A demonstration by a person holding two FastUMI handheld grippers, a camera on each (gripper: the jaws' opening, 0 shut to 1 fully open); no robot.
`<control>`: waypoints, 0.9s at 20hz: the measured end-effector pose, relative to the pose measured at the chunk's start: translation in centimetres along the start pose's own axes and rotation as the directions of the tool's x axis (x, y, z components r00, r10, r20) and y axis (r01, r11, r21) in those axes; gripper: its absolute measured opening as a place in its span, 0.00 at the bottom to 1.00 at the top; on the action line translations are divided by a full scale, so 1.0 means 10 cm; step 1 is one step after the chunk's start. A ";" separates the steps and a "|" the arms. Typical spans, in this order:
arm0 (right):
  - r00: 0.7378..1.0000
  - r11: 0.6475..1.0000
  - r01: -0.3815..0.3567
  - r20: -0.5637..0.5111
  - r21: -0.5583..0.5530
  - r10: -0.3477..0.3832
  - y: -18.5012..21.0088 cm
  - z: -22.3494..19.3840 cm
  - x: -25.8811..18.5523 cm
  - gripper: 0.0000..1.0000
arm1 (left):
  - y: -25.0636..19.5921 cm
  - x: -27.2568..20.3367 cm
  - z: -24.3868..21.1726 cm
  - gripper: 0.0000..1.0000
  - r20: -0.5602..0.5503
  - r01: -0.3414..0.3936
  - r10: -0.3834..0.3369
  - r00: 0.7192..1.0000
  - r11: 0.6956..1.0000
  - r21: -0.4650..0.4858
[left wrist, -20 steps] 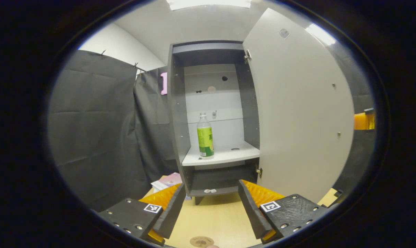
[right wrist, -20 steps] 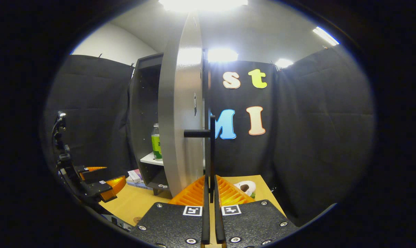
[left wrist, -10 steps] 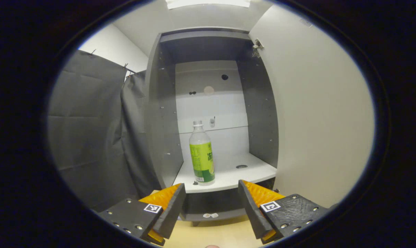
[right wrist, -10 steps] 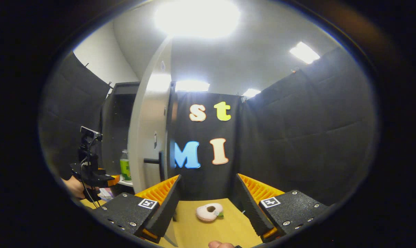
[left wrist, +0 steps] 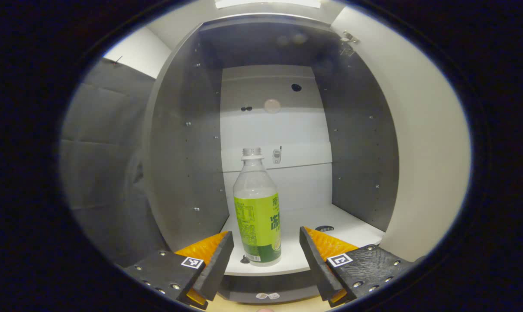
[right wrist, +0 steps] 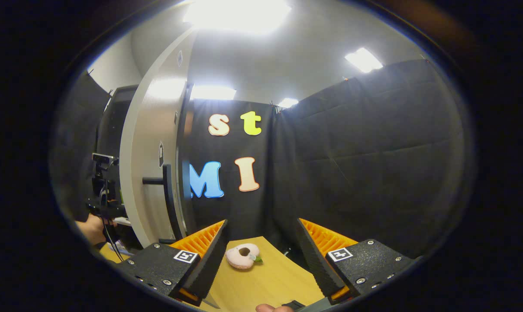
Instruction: Open the cabinet door with the right hand, grasp the bottle in the cabinet with the left hand and place it on the coaster, then close the cabinet door with the right hand.
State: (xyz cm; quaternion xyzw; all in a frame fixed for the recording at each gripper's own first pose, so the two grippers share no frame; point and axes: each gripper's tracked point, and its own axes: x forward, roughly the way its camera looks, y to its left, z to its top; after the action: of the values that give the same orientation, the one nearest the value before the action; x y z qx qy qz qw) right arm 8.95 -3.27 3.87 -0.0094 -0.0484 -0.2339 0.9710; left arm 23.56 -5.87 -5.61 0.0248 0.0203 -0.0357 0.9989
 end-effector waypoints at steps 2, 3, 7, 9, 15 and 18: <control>1.000 0.999 -0.001 0.009 -0.041 0.002 0.02 0.04 -0.01 0.93 | 0.09 0.17 -0.02 0.88 -0.001 -0.022 0.022 1.000 1.000 -0.006; 1.000 0.999 0.001 0.010 -0.048 -0.001 0.04 0.04 -0.01 0.93 | 0.11 0.25 -0.04 0.88 -0.002 -0.021 0.021 1.000 1.000 -0.013; 1.000 0.999 0.008 -0.024 -0.044 -0.009 0.09 -0.07 0.05 0.93 | 0.13 0.50 0.00 0.94 0.023 -0.012 0.011 1.000 1.000 0.026; 0.999 0.999 0.017 -0.040 -0.038 -0.018 0.06 -0.11 0.09 0.93 | 0.12 0.57 -0.01 0.87 0.028 0.002 -0.003 1.000 0.999 0.036; 0.999 0.999 0.001 -0.043 -0.034 -0.003 0.03 -0.16 0.09 0.93 | 0.12 0.50 0.05 0.77 0.045 0.010 -0.009 0.999 1.000 -0.021; 0.998 0.999 -0.046 -0.039 -0.022 0.046 0.07 -0.22 0.11 0.93 | 0.14 0.41 0.19 0.76 0.064 -0.005 0.007 0.998 1.000 -0.018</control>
State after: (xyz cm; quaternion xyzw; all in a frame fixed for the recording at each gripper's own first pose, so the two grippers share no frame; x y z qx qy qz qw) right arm 10.41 -3.21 1.79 -0.0169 -0.0266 -0.2122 0.9767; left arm 27.80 -4.89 -3.86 0.0147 -0.0113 -0.0333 0.9993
